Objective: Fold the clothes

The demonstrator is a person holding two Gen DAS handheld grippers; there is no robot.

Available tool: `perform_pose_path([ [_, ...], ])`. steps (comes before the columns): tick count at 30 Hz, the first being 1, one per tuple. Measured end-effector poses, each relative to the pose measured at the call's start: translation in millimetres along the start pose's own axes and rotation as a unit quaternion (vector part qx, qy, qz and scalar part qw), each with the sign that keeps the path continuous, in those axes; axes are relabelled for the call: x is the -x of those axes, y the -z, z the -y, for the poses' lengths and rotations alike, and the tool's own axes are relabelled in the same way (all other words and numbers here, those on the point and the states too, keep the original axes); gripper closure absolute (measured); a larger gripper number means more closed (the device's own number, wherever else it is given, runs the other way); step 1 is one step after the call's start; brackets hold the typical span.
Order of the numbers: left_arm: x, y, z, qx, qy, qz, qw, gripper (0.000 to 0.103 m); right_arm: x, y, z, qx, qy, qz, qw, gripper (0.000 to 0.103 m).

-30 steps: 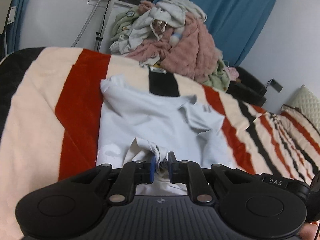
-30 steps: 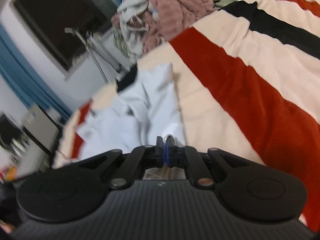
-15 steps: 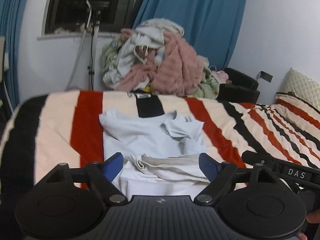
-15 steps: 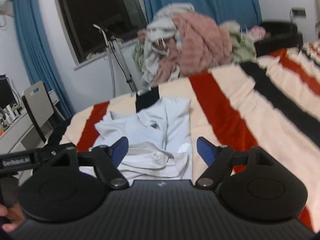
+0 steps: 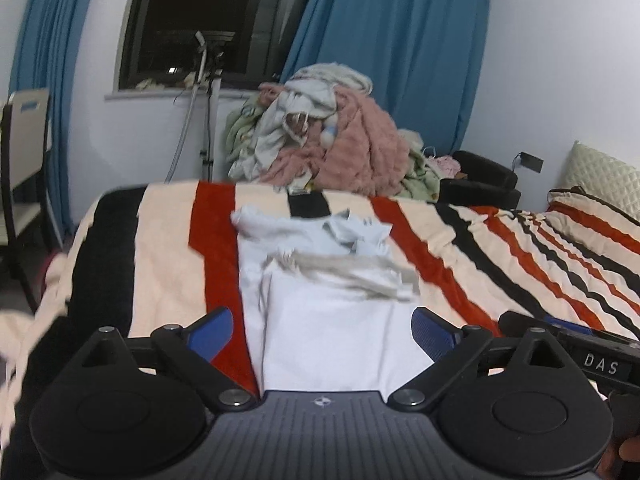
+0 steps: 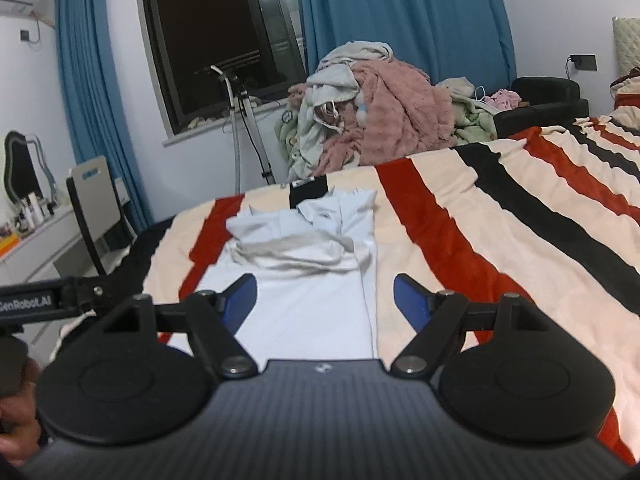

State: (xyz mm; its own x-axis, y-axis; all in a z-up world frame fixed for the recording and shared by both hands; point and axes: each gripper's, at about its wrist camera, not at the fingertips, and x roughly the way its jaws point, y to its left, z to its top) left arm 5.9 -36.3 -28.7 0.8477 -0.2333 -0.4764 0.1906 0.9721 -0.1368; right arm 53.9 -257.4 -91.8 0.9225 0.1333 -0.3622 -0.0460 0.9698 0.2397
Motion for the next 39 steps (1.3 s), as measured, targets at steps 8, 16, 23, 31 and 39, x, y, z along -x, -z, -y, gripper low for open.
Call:
perform_pose_path([
  [8,-14,14,-11,0.044,0.006,-0.051,0.9977,0.006,-6,5,2,-0.007,0.010,-0.006,1.000,0.026],
  [16,-52,41,-56,0.233,0.076,-0.165,0.9555,0.006,-25,16,29,-0.127,-0.001,-0.072,0.989,0.026],
  [23,-86,68,-81,0.369,0.144,-0.215,0.8926,0.017,-47,48,64,-0.328,-0.069,-0.145,0.931,0.025],
  [31,-116,81,-96,0.428,0.104,-0.206,0.8738,0.057,-70,87,67,-0.477,-0.155,-0.186,0.845,0.030],
  [39,-109,79,-100,0.425,0.090,-0.157,0.8870,0.093,-84,90,80,-0.495,-0.080,-0.147,0.853,0.062],
])
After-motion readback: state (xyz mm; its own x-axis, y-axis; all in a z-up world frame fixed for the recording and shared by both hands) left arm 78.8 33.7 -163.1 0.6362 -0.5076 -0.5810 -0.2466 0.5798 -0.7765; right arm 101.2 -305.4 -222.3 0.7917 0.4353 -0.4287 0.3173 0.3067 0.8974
